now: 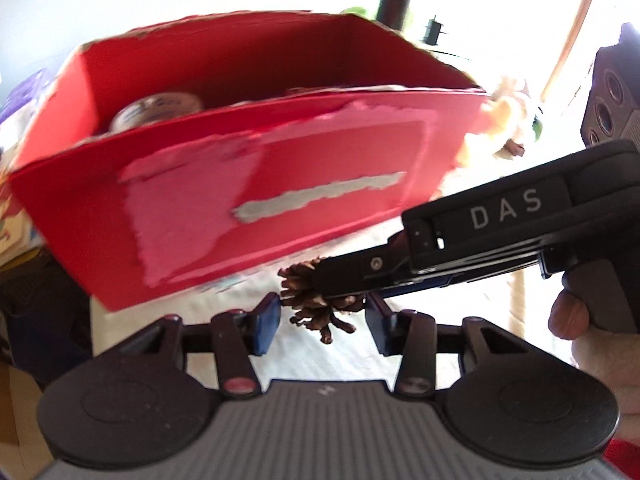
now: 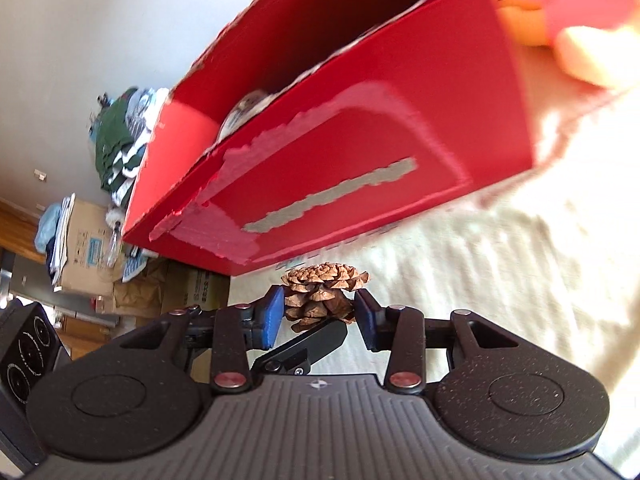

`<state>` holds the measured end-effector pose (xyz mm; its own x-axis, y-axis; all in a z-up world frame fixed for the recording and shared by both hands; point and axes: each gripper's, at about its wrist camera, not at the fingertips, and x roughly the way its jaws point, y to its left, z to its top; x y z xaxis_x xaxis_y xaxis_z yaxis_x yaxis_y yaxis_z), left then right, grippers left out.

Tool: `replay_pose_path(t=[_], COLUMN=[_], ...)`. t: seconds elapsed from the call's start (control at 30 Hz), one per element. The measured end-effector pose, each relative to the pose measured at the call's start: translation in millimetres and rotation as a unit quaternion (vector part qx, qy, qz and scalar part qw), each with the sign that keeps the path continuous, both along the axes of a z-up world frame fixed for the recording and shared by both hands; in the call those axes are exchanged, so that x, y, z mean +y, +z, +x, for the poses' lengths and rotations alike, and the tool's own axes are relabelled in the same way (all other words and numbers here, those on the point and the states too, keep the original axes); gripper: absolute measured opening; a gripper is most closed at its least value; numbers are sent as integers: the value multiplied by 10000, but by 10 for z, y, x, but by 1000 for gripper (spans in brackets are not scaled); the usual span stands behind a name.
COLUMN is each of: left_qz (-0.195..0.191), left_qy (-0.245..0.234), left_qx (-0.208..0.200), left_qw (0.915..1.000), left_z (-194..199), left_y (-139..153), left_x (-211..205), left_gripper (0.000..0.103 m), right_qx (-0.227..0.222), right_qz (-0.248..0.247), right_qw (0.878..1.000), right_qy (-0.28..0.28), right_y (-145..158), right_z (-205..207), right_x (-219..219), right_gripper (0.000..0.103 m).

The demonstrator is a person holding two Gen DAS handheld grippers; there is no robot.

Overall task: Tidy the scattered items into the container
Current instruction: 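Close the right gripper on the pine cone, then lift the pine cone with the right gripper and carry it over the box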

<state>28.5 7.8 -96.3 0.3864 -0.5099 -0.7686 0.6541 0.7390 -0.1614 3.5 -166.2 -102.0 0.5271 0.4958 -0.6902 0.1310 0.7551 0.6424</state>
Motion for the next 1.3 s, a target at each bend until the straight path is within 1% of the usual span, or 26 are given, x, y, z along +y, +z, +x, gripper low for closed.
replay_pose_path(t=[0.13,0.3,0.4,0.57,0.67,0.77,0.83,0.9,1.07,1.2,1.3], left_qz=[-112,-317,-501,-829,-877,-816,-741,-697,-535,-298,-120], left_qy=[-319,-635,-735,-667,-589,-442,-310,-149,297,626,825], left_qx=[-90,-304,-464,-759,-1045,-1300,-1417,-1414,-1130,-899,-644], left_qw=[9994,9970,9950,9914,9889,9872,9866,9874,9917,9935,9944], left_z=[-38,-87,-107,-41,22,113,178,267,564,771,916], left_y=[118,352,532,877,1064,1177,1207,1196,1060,963,870], left_x=[-143,-273,-279,-259,-261,-255,-214,-149,9,120,191], left_gripper=[45,45,45,43,43,43,43,43,43,41,41], right_qx=[-214,-580,-821,-1287,-1544,-1658,-1642,-1603,-1263,-862,-461], right_qz=[-111,-287,-237,-191,-329,-370,-270,-218,-34,130,195], right_qw=[9993,9965,9943,9895,9862,9850,9859,9868,9914,9940,9948], right_qy=[-296,-525,-636,-623,-494,-320,-196,-53,341,661,882], right_y=[158,417,567,837,959,997,978,936,780,644,522], right_z=[-122,-270,-336,-268,-102,123,272,416,779,1063,1265], right_x=[-108,-207,-280,-285,-260,-220,-178,-115,89,231,311], right_gripper=[42,42,42,43,43,43,43,43,43,43,43])
